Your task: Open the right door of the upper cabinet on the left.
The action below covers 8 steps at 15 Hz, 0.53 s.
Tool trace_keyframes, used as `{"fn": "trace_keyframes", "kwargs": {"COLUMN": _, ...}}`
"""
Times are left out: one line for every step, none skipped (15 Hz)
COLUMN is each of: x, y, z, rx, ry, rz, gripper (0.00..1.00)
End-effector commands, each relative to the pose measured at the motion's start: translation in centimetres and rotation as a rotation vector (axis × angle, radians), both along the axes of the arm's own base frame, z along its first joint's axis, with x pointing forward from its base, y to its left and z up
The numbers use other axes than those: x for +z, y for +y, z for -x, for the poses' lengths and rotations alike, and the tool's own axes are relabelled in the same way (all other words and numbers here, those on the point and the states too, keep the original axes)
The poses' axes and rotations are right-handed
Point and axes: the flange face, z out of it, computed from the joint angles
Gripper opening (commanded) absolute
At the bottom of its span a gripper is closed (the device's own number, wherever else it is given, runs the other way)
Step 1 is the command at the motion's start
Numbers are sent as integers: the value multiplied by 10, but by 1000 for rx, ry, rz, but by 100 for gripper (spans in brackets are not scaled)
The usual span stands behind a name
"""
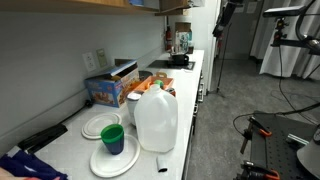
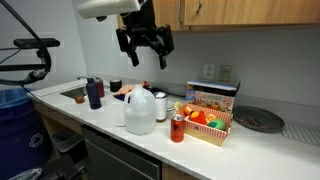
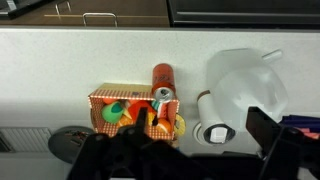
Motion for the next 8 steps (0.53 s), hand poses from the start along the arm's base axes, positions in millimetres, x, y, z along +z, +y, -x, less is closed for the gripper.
{"fn": "trace_keyframes", "kwargs": {"x": 16, "y": -12, "z": -12, "rx": -29, "ry": -56, "rz": 9, "gripper": 100}}
{"fn": "trace_keyframes", "kwargs": {"x": 20, "y": -16, "z": -15, "rx": -39, "ry": -73, "rz": 10, "gripper": 100}}
{"fn": "trace_keyframes", "kwargs": {"x": 23, "y": -19, "z": -19, "rx": -50, "ry": -90, "rz": 13, "gripper": 100}}
{"fn": "trace_keyframes", "kwargs": {"x": 46, "y": -37, "z": -17, "rx": -66, "ry": -108, "rz": 18, "gripper": 100}}
{"fn": "trace_keyframes", "kwargs": {"x": 73, "y": -61, "z": -11, "rx": -80, "ry": -120, "rz": 22, "gripper": 100}}
{"fn": "trace_keyframes", "kwargs": {"x": 85, "y": -72, "z": -11, "rx": -98, "ry": -133, "rz": 28, "gripper": 100}}
{"fn": "trace_keyframes", "kwargs": {"x": 102, "y": -87, "z": -11, "rx": -121, "ry": -149, "rz": 36, "gripper": 100}}
{"fn": "trace_keyframes", "kwargs": {"x": 115, "y": -100, "z": -10, "rx": -139, "ry": -168, "rz": 40, "gripper": 100}}
